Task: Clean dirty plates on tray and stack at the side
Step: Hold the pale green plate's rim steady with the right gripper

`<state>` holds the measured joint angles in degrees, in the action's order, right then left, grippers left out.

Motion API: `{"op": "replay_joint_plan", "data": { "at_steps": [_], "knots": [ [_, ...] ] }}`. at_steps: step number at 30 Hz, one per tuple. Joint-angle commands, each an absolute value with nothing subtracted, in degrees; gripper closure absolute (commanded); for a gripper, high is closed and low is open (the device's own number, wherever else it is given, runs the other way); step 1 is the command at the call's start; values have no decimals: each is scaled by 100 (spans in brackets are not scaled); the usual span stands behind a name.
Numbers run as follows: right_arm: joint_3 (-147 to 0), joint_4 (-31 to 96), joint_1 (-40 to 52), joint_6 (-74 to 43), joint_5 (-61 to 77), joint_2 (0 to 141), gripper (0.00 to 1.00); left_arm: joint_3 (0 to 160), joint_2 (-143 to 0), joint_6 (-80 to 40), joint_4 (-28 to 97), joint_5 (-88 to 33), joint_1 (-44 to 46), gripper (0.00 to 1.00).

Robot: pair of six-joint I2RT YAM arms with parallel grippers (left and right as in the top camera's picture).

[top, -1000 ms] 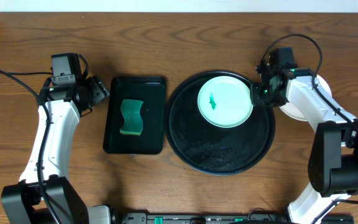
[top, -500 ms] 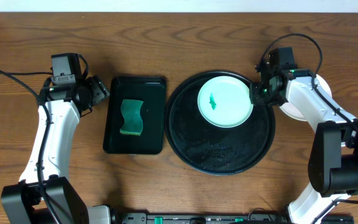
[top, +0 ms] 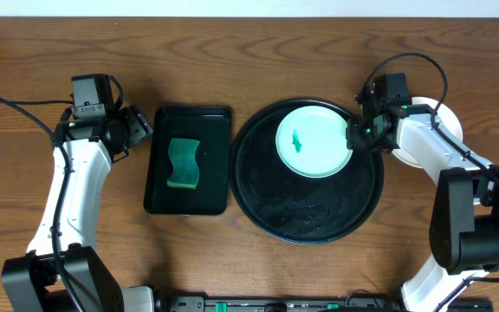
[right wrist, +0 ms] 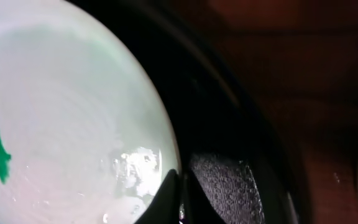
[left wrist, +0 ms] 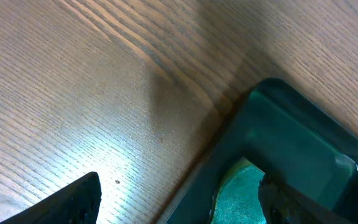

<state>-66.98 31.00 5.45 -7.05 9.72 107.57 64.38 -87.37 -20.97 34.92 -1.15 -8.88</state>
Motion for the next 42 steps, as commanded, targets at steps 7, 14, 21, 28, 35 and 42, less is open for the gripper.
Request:
{"op": "replay_joint_plan", "data": {
  "at_steps": [7,14,21,28,35,42],
  "knots": [
    [-6663,3087,650,-742,1404,10794,99,6521,-8707,-2086,3509,-99,-893,19],
    [-6663,3221,674,-1177,1424,10790,87,6521,-8707,-2086,3507,-99,-893,19],
    [-6663,3009,676,-864,1334,10792,74,6521,-8707,-2086,3507,-99,-893,19],
    [-6663,2934,696,-803,1330,10836,83,6521,-8707,-2086,3507,-99,-893,19],
    [-6663,2906,696,-805,1332,10967,86,6521,-8707,-2086,3507,-99,-893,19],
    [-6663,2910,696,-805,1208,10984,94,6521,-8707,-2086,3507,-99,-893,19]
  ]
}}
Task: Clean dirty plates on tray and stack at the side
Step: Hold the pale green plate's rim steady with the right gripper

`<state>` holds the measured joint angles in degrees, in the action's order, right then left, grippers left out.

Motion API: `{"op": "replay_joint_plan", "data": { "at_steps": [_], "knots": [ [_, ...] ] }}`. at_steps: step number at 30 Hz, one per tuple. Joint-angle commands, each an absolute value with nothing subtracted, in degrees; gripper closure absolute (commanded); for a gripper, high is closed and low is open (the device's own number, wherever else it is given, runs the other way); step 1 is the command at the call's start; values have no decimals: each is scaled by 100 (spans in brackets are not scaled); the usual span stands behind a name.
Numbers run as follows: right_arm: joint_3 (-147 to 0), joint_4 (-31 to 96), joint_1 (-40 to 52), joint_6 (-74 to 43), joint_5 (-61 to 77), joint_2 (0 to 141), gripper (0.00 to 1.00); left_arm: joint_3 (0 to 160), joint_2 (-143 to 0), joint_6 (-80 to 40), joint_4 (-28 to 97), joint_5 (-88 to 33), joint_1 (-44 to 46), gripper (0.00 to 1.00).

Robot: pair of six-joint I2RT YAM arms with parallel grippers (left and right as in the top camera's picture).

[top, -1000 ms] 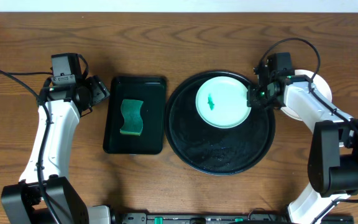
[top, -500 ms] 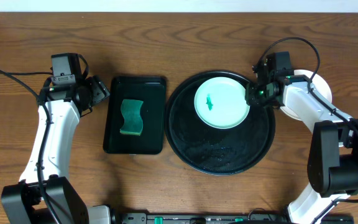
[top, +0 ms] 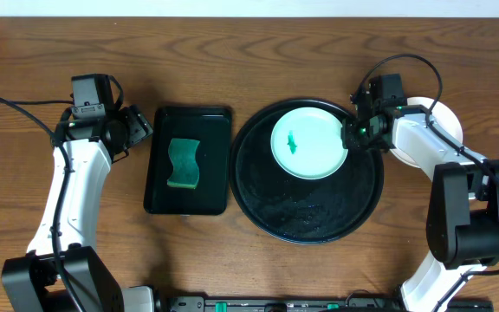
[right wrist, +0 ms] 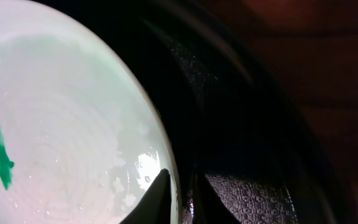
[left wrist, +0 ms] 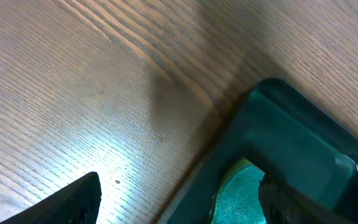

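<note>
A pale plate (top: 308,143) with a green smear (top: 292,140) lies in the round black tray (top: 310,217). My right gripper (top: 350,137) is shut on the plate's right rim. In the right wrist view one finger lies on the plate (right wrist: 61,124) and the other just outside its edge, so the gripper (right wrist: 182,186) pinches the rim; the smear shows at the left. My left gripper (top: 141,126) hangs open over the wood beside the rectangular tray (top: 158,195), where a green sponge (top: 183,164) lies. The left gripper (left wrist: 179,193) holds nothing.
A white plate (top: 447,117) sits on the table right of the round tray, partly hidden by my right arm. The rectangular tray's corner (left wrist: 291,137) and the sponge (left wrist: 241,193) lie under my left wrist. Bare wood surrounds both trays.
The plate has shifted slightly to the left in the round tray, with my right gripper still on its rim. The left arm has not moved.
</note>
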<state>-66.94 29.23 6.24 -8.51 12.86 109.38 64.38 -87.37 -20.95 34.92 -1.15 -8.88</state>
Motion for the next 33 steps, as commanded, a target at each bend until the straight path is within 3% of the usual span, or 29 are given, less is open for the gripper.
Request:
{"op": "replay_joint_plan", "data": {
  "at_steps": [1,7,11,16,27,30,33],
  "knots": [
    [-6663,2910,696,-805,1205,10984,98,6521,-8707,-2086,3507,-99,-893,18],
    [-6663,2912,696,-805,1208,10984,99,6523,-8707,-2086,3507,-99,-893,19],
    [-6663,2915,696,-808,1208,10984,89,6521,-8707,-2086,3507,-99,-893,19],
    [-6663,2915,696,-808,1208,10984,89,6521,-8707,-2086,3507,-99,-893,19],
    [-6663,2912,696,-810,1212,10984,90,6521,-8707,-2086,3507,-99,-893,19],
    [-6663,2915,696,-810,1210,10984,99,6523,-8707,-2086,3507,-99,-893,19],
    [-6663,2915,696,-808,1208,10984,99,6521,-8707,-2086,3507,-99,-893,19]
  ]
}}
